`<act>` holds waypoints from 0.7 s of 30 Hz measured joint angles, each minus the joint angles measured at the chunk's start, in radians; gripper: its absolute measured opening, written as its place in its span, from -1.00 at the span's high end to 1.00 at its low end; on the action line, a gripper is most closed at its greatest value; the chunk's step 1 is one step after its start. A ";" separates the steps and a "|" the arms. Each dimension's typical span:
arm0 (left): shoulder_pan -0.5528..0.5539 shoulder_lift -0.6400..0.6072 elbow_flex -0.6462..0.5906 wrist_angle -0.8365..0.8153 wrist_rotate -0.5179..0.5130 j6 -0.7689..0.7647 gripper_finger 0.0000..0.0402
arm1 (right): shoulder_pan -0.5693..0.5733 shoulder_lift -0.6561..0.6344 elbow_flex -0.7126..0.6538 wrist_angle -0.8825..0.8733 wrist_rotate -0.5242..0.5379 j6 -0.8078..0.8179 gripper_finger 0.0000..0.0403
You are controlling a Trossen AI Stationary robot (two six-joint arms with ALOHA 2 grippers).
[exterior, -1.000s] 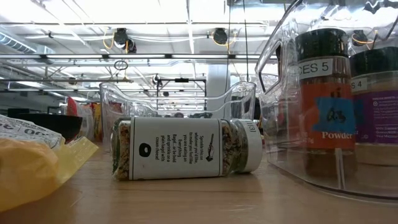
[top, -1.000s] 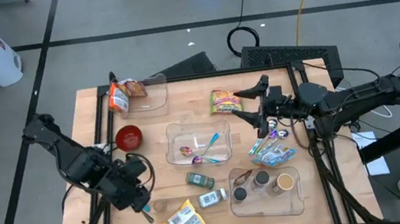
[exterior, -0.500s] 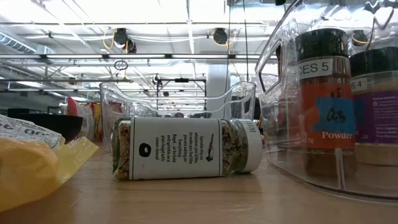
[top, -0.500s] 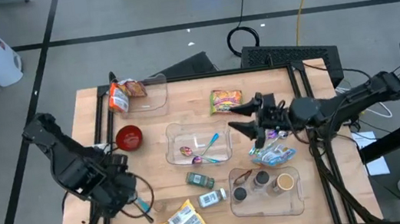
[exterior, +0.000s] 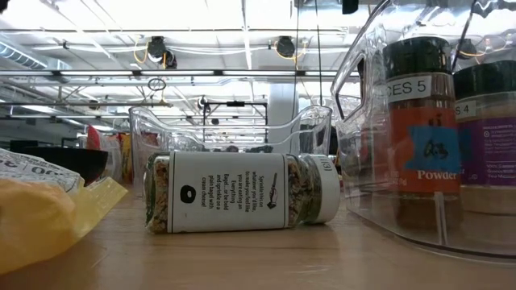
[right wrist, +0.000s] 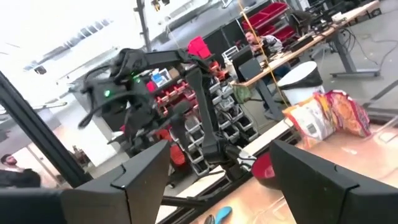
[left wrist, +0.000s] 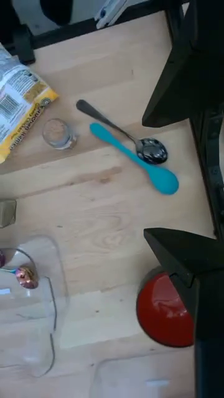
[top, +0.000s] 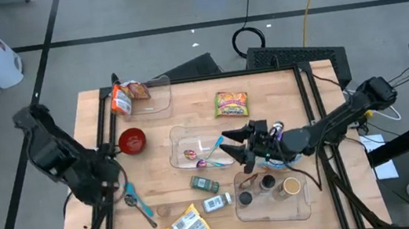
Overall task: Pick & Place Food Item
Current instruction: Put the blue serving spoon into the middle transparent bin
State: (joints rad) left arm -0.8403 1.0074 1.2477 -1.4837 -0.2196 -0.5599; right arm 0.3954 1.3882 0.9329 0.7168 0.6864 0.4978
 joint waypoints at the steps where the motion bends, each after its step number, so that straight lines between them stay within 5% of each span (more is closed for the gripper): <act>1: -0.001 -0.026 -0.024 0.007 0.000 0.000 -0.41 | 0.000 0.007 0.000 0.005 -0.001 0.007 -0.33; 9: -0.053 -0.048 -0.249 0.163 0.095 0.080 -0.41 | -0.003 0.015 0.000 0.018 0.050 0.022 -0.33; 21: -0.065 0.098 -0.311 0.358 0.143 0.177 -0.41 | -0.010 0.015 0.000 0.012 0.077 0.014 -0.33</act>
State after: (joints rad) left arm -0.9058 1.1054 0.9366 -1.1254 -0.0761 -0.3829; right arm 0.3855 1.4033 0.9329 0.7288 0.7632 0.5120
